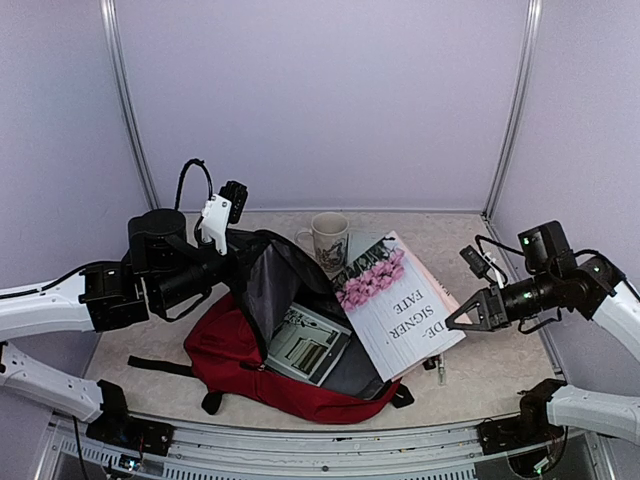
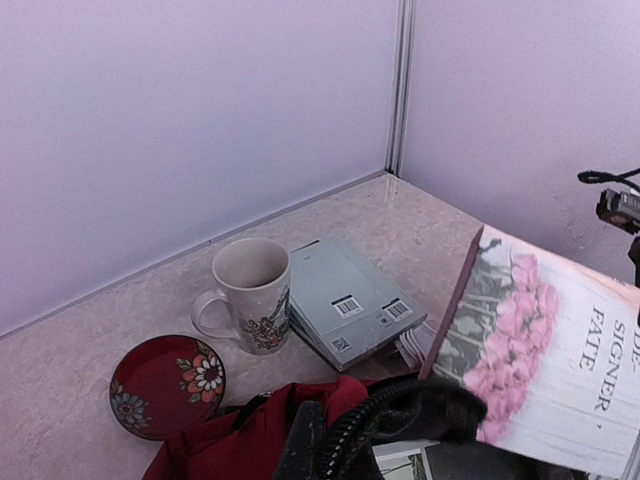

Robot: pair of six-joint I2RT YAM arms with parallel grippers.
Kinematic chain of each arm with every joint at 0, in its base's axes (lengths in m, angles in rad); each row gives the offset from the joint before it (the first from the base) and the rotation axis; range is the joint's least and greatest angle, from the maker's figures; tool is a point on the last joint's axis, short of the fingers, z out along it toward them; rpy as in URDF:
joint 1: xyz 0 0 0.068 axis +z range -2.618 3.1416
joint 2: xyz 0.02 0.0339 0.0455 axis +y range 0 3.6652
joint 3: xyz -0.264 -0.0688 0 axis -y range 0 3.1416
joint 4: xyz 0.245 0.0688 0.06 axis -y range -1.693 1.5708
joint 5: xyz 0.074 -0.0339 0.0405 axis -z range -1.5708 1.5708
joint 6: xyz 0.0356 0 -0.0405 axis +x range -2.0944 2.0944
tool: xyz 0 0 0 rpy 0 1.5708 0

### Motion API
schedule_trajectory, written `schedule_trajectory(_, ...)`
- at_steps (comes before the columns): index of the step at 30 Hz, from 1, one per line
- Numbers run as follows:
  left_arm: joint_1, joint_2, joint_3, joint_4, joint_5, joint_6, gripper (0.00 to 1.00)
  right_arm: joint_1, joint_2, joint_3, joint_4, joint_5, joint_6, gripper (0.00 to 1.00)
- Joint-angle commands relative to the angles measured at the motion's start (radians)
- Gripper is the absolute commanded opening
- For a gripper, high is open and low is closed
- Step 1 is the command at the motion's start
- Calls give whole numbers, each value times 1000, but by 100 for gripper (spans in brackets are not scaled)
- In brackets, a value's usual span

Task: Pack the student bag
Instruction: Place the book in the largest pocket of the bag.

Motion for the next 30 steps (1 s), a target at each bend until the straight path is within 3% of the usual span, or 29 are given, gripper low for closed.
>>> schedule_trajectory(1,11,14,61,34,-52,-24,0,98,-53,-38,52,-92,110,0)
schedule_trajectory(7,12,27,66,37,-13,-29,0,195,9,-119,63,-90,120,0)
schedule_trajectory(12,11,31,75,38,56,-18,0,269,111,-93,122,-43,90,0)
schedule_trajectory(20,-74,17,55,106,243,46,0,287,374,-34,369,-56,81,0)
schedule_trajectory(30,-157,50,61,128,287,108,0,301,618,73,662,-65,189,4)
